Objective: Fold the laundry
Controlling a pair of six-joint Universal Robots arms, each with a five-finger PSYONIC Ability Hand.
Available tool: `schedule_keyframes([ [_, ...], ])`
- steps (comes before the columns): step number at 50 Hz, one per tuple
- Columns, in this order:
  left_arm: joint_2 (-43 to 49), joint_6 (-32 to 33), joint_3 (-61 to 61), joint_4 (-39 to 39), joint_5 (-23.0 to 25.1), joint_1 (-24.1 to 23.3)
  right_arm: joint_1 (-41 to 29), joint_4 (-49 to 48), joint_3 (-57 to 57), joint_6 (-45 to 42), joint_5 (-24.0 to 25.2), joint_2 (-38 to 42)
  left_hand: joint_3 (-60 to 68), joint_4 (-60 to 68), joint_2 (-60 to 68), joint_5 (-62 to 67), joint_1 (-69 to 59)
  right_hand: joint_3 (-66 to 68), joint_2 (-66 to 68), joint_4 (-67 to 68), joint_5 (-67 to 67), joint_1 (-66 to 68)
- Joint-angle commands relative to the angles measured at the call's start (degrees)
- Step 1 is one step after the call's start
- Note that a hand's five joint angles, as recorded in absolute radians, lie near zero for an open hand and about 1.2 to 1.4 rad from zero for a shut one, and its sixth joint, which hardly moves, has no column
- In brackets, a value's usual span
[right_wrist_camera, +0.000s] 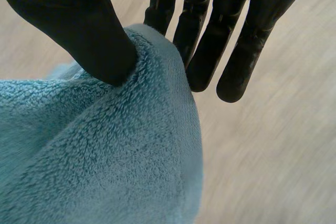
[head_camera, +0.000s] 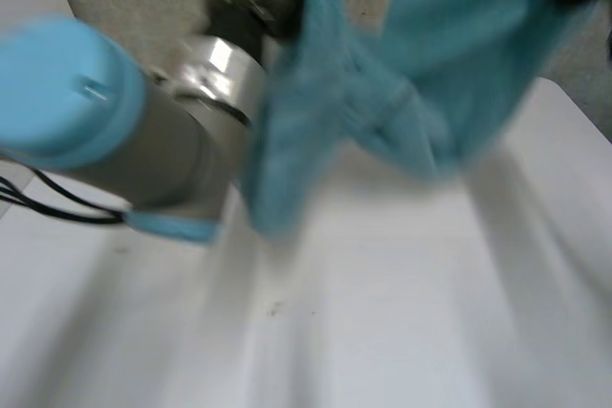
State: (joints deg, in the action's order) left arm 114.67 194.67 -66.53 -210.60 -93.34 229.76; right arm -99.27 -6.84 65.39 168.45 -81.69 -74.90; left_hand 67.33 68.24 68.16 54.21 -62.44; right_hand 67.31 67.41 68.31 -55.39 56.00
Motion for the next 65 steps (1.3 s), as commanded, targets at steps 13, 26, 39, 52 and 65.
schedule_keyframes([
  [13, -7.97, 0.0, -20.37, -0.69, 7.46, 12.12, -0.14, -8.9, 23.36, 6.9, 4.6, -8.08, 12.67, 11.76, 11.84, 15.79, -17.56, 12.69, 12.59, 11.69, -14.61, 24.0],
  [26, -8.15, 0.36, -36.75, 0.63, 8.7, 11.24, 0.57, 1.04, 29.97, -9.72, 6.02, 0.64, 10.67, 9.76, 9.84, 13.79, -15.56, 12.69, 12.59, 11.69, -14.61, 24.0],
  [39, -11.66, 8.27, -39.29, 11.0, 8.79, 9.83, 3.73, 2.53, 29.18, -12.88, 6.02, 0.9, -41.64, -42.55, -42.47, -38.52, 36.75, -34.85, -34.95, -35.85, 32.93, -23.54],
  [52, -24.13, 2.14, -38.33, 16.62, 7.73, 8.96, 3.12, 2.71, 31.46, -2.26, 6.28, -12.97, -48.21, -49.11, -49.04, -45.09, 43.31, -47.47, -47.57, -48.47, 45.55, -36.16],
  [65, -17.58, -24.41, -33.68, 20.49, 0.89, 5.8, -6.97, 2.62, 40.68, -0.49, 7.43, -21.34, -44.0, -44.91, -44.83, -40.88, 39.11, -46.29, -46.39, -47.29, 44.37, -34.98],
])
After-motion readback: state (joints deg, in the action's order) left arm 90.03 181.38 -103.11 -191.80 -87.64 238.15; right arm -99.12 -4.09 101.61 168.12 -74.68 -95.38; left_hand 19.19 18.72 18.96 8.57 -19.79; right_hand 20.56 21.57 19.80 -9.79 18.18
